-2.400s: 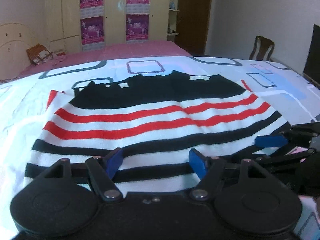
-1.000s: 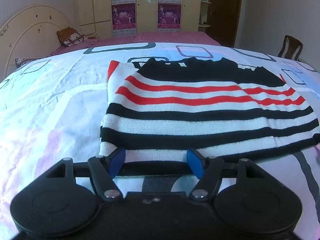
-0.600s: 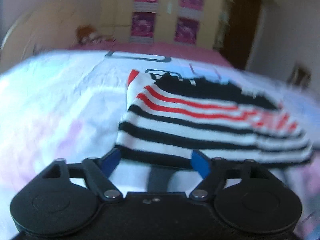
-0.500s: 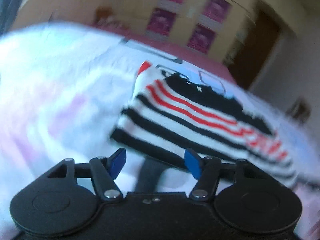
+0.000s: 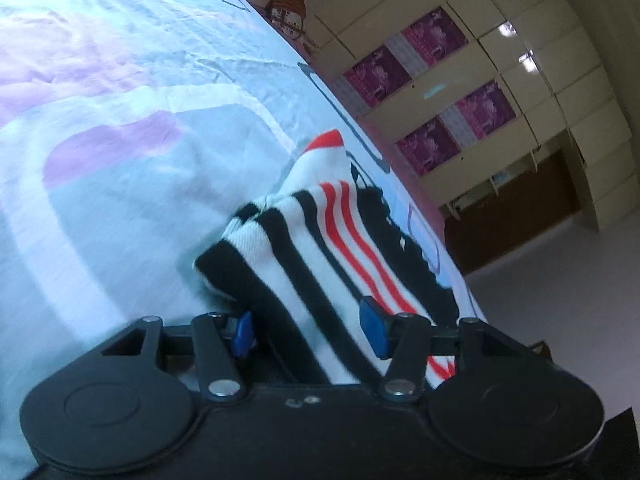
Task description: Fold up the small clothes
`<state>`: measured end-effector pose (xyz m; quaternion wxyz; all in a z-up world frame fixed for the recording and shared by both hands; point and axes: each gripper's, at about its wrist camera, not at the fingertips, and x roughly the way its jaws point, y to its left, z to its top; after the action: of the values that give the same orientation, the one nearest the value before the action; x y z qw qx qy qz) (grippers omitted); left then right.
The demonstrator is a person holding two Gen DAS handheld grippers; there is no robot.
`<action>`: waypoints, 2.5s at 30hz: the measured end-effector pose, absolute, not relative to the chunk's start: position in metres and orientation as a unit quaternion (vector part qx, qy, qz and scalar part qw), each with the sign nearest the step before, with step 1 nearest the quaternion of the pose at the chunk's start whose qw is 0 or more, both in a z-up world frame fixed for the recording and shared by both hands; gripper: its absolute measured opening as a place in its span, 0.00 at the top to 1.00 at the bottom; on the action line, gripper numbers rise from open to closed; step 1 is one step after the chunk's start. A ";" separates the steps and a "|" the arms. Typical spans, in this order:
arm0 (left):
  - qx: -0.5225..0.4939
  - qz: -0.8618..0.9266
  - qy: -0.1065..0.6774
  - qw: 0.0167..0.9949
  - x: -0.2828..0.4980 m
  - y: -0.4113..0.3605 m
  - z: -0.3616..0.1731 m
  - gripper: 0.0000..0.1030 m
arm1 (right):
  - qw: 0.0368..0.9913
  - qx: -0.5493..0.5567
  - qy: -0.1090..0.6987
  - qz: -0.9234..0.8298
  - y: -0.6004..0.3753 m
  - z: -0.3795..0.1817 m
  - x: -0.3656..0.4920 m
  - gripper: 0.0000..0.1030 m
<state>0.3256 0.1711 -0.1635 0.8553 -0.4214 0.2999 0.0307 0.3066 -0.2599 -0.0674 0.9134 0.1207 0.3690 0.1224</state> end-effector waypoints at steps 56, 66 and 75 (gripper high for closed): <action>-0.272 -0.140 0.315 0.898 0.399 -0.085 -0.100 0.87 | 0.879 0.278 0.359 0.143 -0.419 -0.063 0.386 1.00; -0.146 -0.197 0.398 0.884 0.409 -0.168 -0.129 0.20 | 0.869 0.315 0.357 0.138 -0.451 -0.061 0.361 0.11; -0.156 -0.137 0.330 0.921 0.392 -0.101 -0.075 0.42 | 0.834 0.340 0.378 0.213 -0.432 -0.057 0.369 0.39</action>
<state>0.3924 -0.1009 -0.0753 0.9209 -0.1565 0.3297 -0.1368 0.3687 -0.4325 -0.0567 0.8340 0.3404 0.3784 0.2132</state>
